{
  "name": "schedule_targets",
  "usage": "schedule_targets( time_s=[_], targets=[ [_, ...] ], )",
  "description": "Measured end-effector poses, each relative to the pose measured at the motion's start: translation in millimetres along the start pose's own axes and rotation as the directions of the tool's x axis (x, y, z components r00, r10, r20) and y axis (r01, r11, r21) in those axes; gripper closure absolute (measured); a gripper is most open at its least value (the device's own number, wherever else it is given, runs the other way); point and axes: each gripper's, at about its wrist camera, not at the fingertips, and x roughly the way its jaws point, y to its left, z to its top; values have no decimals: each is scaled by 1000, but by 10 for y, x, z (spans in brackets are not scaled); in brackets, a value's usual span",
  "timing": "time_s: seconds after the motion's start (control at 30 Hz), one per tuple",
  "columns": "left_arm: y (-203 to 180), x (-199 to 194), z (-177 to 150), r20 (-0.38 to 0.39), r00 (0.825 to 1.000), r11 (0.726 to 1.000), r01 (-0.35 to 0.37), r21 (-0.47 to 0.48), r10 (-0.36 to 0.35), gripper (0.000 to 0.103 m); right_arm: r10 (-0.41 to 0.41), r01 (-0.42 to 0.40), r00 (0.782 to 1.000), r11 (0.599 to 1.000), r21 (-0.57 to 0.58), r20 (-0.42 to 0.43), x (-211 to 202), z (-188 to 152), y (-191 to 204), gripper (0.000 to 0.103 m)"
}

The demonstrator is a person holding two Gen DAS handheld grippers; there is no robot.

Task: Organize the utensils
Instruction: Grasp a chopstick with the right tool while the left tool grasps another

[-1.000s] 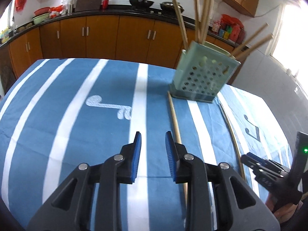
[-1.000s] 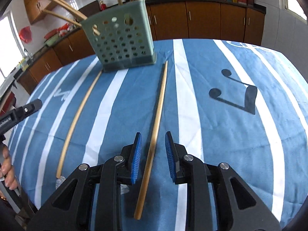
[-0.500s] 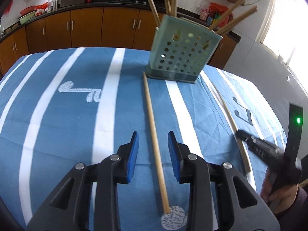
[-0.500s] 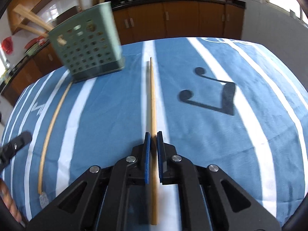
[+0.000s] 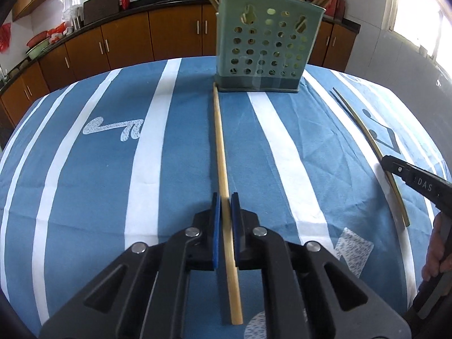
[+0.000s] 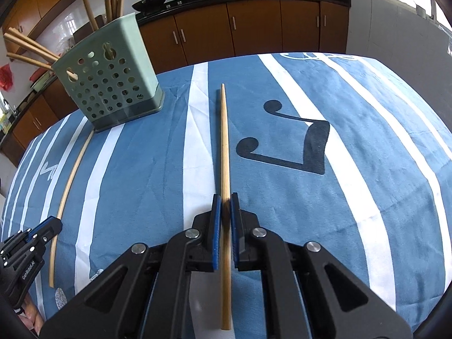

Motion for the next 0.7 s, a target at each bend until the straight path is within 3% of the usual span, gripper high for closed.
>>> schedule_targets(
  time_s=[0.33, 0.7],
  targets=[
    [672, 119, 274, -3, 998, 990, -61, -124, 61, 95, 22, -21, 1000, 997, -78, 4, 125, 159, 212, 95],
    [797, 202, 351, 1, 999, 991, -45, -123, 45, 92, 5, -5, 1000, 998, -67, -4, 277, 329, 161, 95]
  ],
)
